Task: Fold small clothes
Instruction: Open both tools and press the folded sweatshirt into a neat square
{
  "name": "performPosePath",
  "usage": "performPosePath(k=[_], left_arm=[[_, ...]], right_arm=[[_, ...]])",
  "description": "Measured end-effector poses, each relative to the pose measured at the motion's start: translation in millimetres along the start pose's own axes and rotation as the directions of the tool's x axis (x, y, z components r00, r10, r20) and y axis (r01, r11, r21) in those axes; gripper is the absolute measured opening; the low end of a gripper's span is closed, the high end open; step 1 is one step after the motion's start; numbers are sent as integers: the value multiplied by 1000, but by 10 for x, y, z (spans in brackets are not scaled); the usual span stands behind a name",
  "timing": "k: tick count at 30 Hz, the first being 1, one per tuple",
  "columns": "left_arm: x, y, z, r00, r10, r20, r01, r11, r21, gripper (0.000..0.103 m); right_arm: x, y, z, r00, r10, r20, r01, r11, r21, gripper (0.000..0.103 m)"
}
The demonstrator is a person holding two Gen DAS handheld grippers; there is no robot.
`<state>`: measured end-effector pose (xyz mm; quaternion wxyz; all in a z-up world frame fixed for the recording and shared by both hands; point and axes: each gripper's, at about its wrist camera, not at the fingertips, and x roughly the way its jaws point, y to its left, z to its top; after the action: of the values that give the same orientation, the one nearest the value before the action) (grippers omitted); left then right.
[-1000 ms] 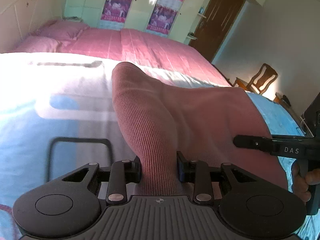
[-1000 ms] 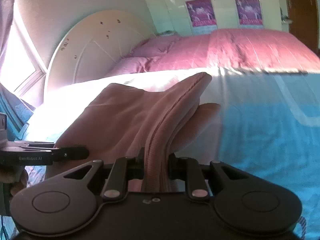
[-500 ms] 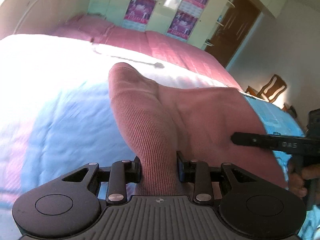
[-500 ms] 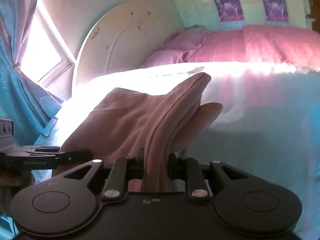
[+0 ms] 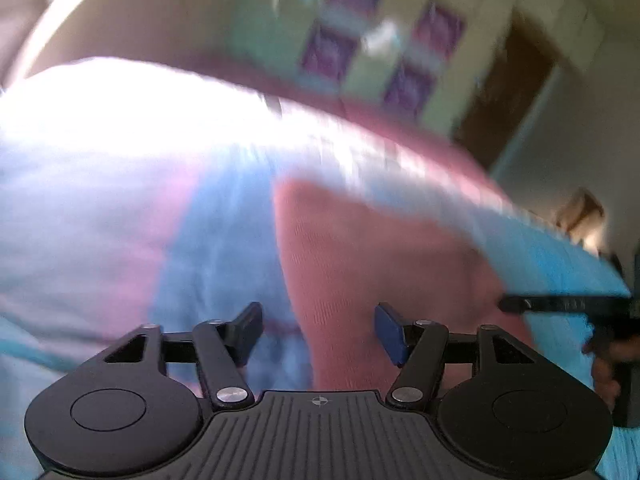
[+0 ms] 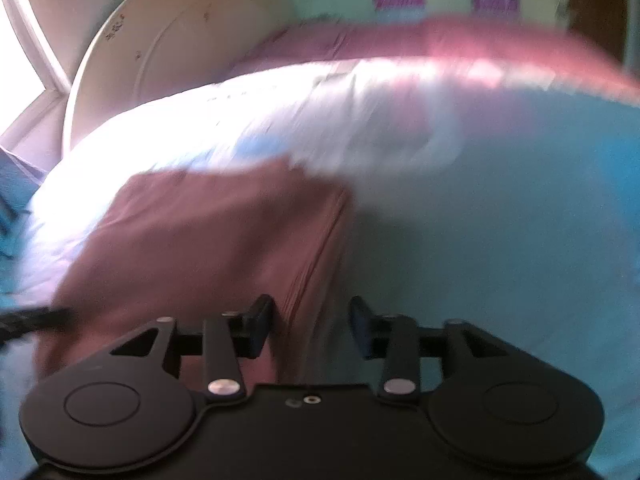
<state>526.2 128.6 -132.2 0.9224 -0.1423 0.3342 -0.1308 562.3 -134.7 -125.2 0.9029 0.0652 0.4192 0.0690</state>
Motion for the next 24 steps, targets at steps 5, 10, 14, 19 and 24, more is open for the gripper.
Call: performPosePath(k=[5,10,14,19,24], left_arm=[[151,-315,131,995,-92,-37,96,985,143,49],[615,-498,1,982,-22,-186,62,975,213,49],[308,-538,-32,989,-26,-144,57,975,213,49],[-124,-551,-390,995,1,-97,21,972,233,49],[-208,-649,-699,991,84,-103,-57,970,235,49]], right_arm=[[-207,254,92,997,53,54,-45,989,-144,31],[253,305,-55,997,-72,-37,62,974,-218,2],[95,467,-37,993,-118,-27,107,960,-259,21],[-395,717,-415,999,-12,30,22,931,-365,34],[-343,772,-811,998,-57,-22,43,909,-415,33]])
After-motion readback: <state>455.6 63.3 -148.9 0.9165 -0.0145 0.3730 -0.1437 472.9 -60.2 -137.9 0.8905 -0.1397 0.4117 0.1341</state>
